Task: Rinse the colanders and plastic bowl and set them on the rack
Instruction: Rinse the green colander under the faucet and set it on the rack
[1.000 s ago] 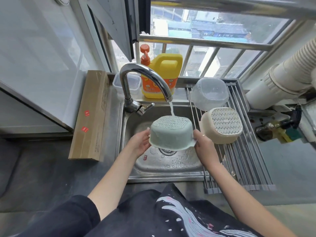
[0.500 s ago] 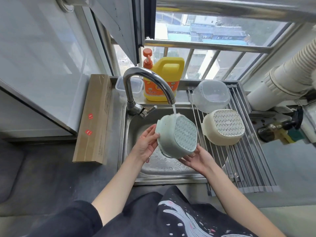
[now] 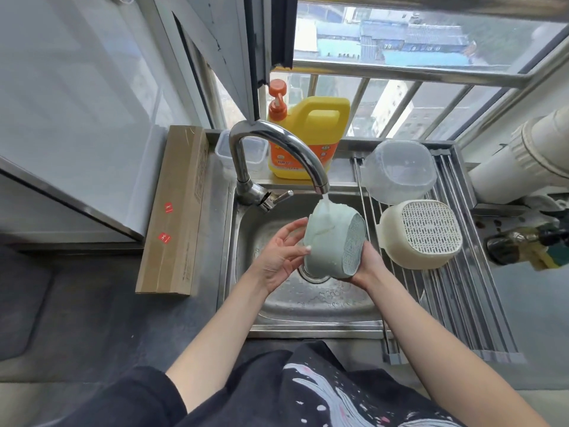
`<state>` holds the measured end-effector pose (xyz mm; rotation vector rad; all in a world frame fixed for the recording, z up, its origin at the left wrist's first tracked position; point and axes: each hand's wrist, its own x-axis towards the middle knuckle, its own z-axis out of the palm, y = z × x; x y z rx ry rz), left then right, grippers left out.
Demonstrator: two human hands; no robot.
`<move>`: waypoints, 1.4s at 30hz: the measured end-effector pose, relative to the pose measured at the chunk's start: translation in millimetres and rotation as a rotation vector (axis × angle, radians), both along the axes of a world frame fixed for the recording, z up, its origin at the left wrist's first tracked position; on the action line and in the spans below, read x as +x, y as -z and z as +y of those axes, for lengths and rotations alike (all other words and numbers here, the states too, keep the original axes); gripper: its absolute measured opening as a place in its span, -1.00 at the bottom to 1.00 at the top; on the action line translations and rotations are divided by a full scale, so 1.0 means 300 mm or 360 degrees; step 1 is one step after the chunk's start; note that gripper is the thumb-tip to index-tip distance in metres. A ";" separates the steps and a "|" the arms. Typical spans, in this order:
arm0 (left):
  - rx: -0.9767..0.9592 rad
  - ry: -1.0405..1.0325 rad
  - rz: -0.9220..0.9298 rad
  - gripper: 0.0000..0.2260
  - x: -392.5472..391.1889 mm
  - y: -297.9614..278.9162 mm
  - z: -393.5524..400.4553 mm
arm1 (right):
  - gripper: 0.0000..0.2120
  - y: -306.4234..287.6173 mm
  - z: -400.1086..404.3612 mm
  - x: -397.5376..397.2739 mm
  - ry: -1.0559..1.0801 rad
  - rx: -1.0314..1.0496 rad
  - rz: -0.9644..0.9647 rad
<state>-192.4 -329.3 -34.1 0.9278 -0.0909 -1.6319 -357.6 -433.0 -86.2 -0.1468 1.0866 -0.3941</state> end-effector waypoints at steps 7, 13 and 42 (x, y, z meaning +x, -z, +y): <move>0.0072 -0.0016 0.0210 -0.54 0.008 0.013 -0.017 | -0.58 0.021 -0.044 0.035 -0.0282 0.0184 0.0450; 0.0060 -0.0032 0.0236 -0.59 0.009 -0.006 -0.056 | -0.68 0.035 -0.016 0.034 -0.0399 0.0258 0.0570; 0.0348 0.0350 -0.0690 -0.77 -0.024 0.020 -0.125 | -0.39 -0.133 0.046 0.060 -0.0284 0.0568 0.0114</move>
